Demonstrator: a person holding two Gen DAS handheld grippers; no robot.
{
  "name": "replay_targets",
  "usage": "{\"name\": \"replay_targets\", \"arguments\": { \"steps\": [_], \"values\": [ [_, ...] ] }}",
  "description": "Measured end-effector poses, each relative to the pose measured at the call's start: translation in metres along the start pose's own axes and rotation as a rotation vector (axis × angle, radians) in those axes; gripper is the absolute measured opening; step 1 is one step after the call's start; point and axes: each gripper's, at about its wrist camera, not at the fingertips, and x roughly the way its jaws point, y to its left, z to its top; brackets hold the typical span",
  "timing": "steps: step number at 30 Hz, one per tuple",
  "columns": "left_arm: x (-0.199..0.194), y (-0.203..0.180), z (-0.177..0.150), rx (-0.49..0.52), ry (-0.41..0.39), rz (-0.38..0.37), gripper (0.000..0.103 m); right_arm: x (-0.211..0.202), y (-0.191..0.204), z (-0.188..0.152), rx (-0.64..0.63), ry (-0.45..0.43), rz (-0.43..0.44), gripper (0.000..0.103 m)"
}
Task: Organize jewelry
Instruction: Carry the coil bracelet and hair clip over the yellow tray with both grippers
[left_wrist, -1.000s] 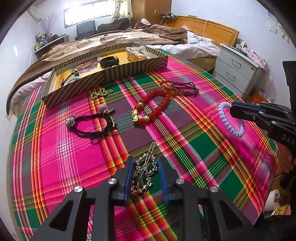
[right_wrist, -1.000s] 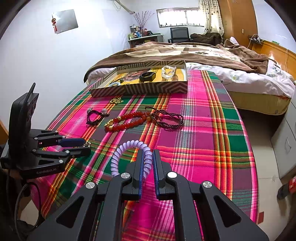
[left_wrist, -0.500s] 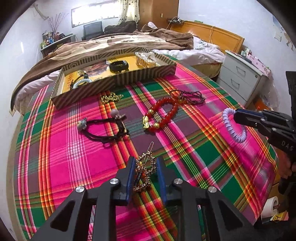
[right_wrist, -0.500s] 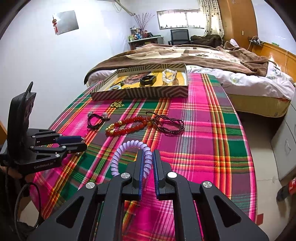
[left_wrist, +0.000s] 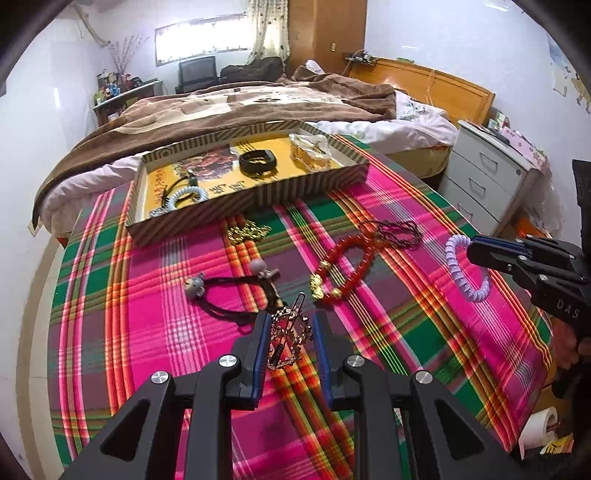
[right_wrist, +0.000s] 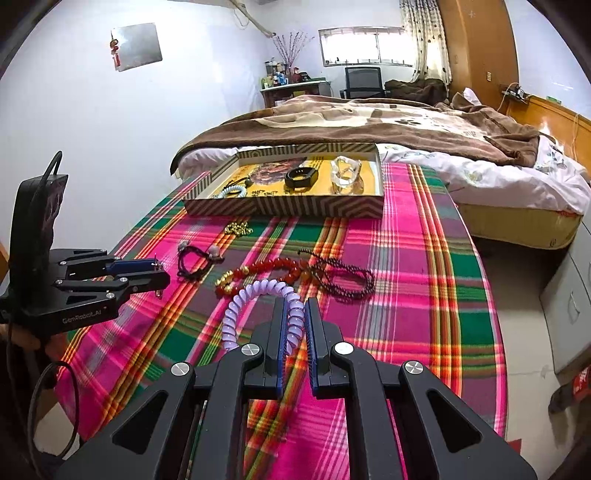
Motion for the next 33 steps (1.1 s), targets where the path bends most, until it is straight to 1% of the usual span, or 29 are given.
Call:
{"name": "replay_targets", "arguments": {
  "steps": [6,16,27,33],
  "values": [
    [-0.002,0.01,0.014,-0.019,-0.027,0.005,0.023,0.005,0.002,0.018,-0.019,-0.021,-0.007,0.009],
    [0.0,0.039,0.055,-0.055,-0.084,0.018,0.023,0.027,-0.004,0.065,-0.03,-0.057,-0.033,0.009],
    [0.021,0.073,0.105,-0.09,-0.123,0.031,0.023,0.072,-0.012,0.118,-0.035,-0.055,-0.056,0.009],
    [0.04,0.096,0.132,-0.104,-0.129,0.044,0.023,0.104,-0.01,0.134,-0.027,-0.034,-0.047,0.009]
  ]
}}
